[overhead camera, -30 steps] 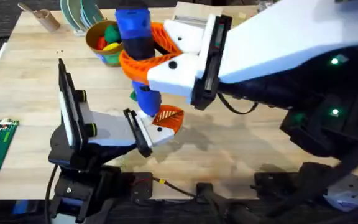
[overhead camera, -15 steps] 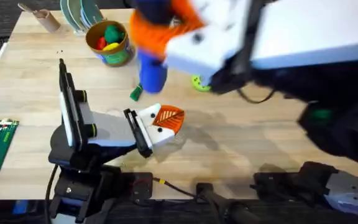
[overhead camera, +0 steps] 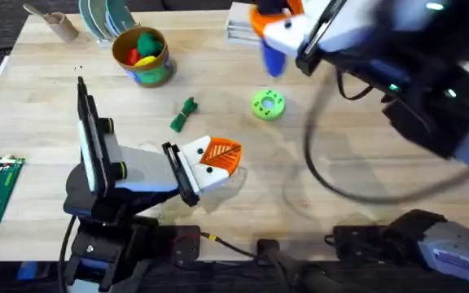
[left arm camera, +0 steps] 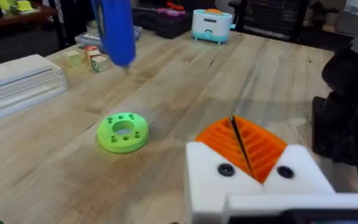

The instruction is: Pick up the gripper from the table and insert it into the empty holder that is missing its gripper. Then pick up a screw, insert it into the mounting hole, and use the screwdriver to tighten it. Finally, clean up the table by picking up the vegetable and placing it into the bucket.

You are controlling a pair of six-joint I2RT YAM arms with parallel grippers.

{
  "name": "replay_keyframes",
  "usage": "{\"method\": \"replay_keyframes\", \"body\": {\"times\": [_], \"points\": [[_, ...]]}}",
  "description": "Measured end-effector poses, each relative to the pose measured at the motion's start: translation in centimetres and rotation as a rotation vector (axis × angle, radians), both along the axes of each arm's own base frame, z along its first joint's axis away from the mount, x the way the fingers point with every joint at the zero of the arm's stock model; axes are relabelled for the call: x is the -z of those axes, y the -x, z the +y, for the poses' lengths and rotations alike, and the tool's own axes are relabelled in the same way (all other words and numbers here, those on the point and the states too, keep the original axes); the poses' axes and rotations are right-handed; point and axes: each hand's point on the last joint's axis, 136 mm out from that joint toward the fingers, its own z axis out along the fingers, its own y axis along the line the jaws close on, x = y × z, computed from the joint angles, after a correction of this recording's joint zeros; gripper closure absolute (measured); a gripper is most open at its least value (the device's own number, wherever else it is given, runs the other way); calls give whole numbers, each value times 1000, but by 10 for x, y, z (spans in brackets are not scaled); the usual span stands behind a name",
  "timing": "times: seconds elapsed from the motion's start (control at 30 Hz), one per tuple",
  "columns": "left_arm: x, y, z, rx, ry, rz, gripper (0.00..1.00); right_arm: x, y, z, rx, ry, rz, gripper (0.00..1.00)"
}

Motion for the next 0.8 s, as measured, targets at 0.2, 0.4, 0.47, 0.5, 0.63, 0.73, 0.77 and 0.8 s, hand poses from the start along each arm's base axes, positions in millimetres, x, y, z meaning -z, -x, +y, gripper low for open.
{"method": "replay_keyframes", "body": {"times": [0.2,0.4,0.47,0.5,0.63,0.73,0.77,0.8], "points": [[0,0,0,0,0,0,997,103,-66,-78,235,405,173,972],[0,0,0,0,0,0,997,132,-95,-118,309,650,159,972],[0,0,0,0,0,0,997,154,-95,-123,289,741,191,972],[0,0,0,0,0,0,997,168,-94,-125,271,781,212,972],[0,0,0,0,0,0,997,229,-89,-126,188,939,290,972],[0,0,0,0,0,0,997,237,-89,-123,170,968,288,972],[0,0,0,0,0,0,997,240,-89,-122,163,975,289,972],[0,0,0,0,0,0,997,242,-89,-121,159,980,290,972]]}}
